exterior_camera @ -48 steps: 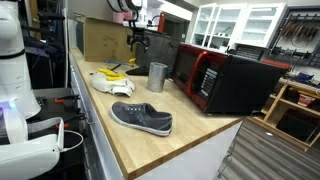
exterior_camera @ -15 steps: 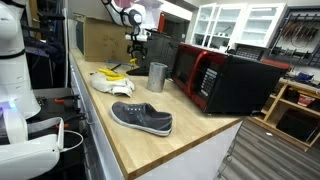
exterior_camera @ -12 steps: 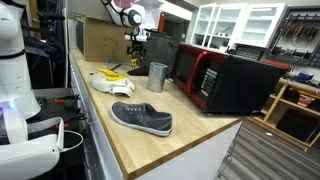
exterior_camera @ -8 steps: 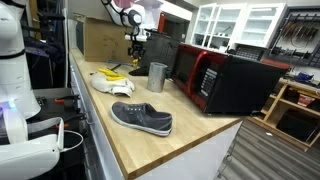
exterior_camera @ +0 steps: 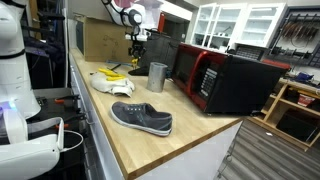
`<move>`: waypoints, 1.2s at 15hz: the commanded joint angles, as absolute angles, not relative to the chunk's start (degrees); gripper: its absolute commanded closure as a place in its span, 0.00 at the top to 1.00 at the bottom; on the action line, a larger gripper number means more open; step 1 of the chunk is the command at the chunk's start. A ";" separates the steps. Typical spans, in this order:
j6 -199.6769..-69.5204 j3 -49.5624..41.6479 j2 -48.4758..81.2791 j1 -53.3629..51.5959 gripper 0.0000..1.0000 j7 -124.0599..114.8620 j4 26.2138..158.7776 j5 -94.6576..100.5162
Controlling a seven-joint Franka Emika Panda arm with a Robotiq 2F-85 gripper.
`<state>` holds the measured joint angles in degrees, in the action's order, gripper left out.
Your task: Remove one wrench from the black stand and put it on the counter.
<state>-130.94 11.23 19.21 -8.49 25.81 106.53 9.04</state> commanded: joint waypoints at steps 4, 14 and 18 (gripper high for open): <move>-128.90 11.88 15.55 -7.71 0.03 27.75 107.55 7.66; -125.78 11.90 14.15 -8.88 0.03 29.39 109.09 10.38; -123.06 12.37 15.36 -8.73 0.03 31.35 109.77 9.16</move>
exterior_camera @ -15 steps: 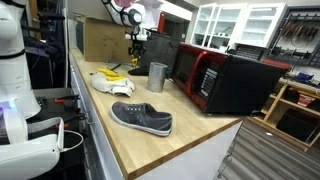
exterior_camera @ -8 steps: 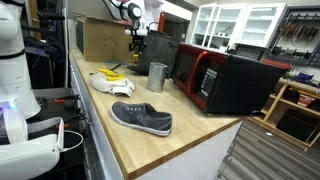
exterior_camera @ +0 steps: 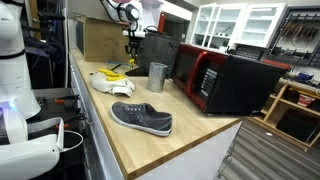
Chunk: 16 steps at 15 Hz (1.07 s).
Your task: Remove one wrench from the black stand and put it on the counter.
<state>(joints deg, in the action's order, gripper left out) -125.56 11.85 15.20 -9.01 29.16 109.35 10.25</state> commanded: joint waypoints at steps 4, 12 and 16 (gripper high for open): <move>-120.35 12.22 15.81 -8.20 0.03 31.64 109.22 7.26; -118.53 12.07 15.02 -7.06 0.81 31.22 108.72 4.45; -117.88 12.11 15.85 -6.61 0.49 31.44 108.53 2.93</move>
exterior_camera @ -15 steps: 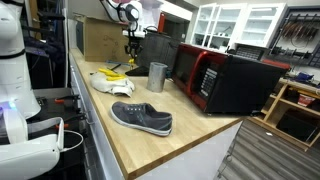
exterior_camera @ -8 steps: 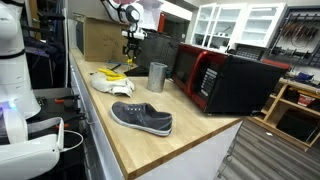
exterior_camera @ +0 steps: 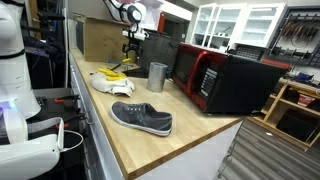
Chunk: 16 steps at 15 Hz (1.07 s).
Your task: Remove one wrench from the black stand and put it on the counter.
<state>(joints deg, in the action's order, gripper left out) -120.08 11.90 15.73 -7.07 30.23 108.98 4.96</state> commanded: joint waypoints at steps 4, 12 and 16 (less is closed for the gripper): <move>-117.29 12.13 15.56 -6.61 0.18 31.44 108.61 1.23; -115.74 12.15 15.04 -5.48 0.05 32.47 108.03 -2.57; -113.44 11.74 16.21 -4.33 0.05 31.82 106.77 -5.40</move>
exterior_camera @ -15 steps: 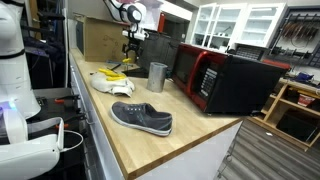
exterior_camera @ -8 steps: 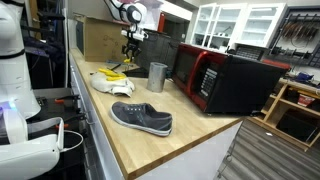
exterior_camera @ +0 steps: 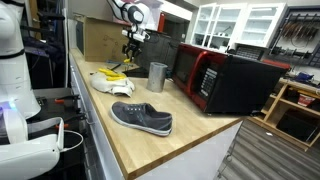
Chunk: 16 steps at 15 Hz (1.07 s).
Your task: Remove one wrench from the black stand and put it on the counter.
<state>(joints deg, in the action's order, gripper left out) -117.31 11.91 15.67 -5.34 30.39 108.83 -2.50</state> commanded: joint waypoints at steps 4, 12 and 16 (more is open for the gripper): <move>-112.47 11.35 15.96 -3.59 0.05 31.67 106.26 -6.07; -121.01 11.93 13.94 -6.14 0.05 38.60 106.17 3.80; -126.11 12.53 13.54 -6.84 0.05 45.56 106.95 6.97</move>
<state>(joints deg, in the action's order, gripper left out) -122.89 12.32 14.79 -6.54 40.74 106.22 5.21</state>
